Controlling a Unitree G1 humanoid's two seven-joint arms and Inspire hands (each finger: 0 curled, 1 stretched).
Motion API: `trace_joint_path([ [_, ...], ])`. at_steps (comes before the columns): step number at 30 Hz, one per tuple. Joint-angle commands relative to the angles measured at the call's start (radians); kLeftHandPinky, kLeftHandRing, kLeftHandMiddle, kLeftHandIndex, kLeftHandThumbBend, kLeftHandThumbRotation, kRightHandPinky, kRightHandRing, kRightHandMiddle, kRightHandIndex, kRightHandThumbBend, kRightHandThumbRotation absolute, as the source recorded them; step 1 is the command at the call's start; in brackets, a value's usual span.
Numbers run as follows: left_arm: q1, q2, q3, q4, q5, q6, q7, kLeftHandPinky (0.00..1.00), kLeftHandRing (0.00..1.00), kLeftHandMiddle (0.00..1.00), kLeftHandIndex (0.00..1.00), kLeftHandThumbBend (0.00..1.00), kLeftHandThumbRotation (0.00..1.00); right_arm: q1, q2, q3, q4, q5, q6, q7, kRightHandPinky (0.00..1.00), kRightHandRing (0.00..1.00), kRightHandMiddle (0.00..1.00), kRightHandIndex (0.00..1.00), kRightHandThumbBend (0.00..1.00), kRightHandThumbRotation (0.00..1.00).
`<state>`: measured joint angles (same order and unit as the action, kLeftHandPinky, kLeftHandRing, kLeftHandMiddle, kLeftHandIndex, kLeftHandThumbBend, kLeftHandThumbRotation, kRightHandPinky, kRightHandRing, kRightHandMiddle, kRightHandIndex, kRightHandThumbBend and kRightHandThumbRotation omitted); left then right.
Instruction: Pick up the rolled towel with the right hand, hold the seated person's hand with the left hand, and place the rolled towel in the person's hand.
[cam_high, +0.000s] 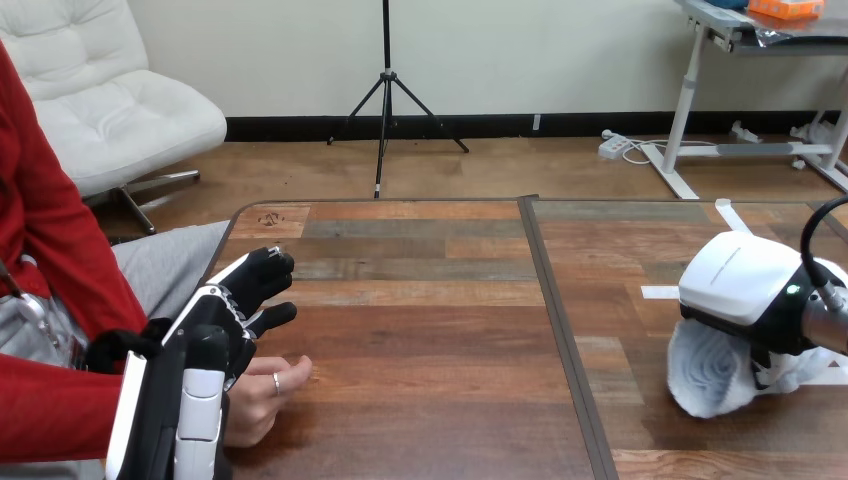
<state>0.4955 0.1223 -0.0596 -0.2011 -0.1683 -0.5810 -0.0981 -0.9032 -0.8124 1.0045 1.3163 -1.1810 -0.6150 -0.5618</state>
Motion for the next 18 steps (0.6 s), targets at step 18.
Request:
trace_joint_path([
  [18,-0.029,-0.014,0.015,-0.034,0.01,0.026,-0.006,0.77,0.85,0.83,0.78,0.73,1.0,0.028,0.024,-0.398,-0.058,0.491,-0.163,0.262,0.35,0.4,0.47,0.44,0.74,0.0],
])
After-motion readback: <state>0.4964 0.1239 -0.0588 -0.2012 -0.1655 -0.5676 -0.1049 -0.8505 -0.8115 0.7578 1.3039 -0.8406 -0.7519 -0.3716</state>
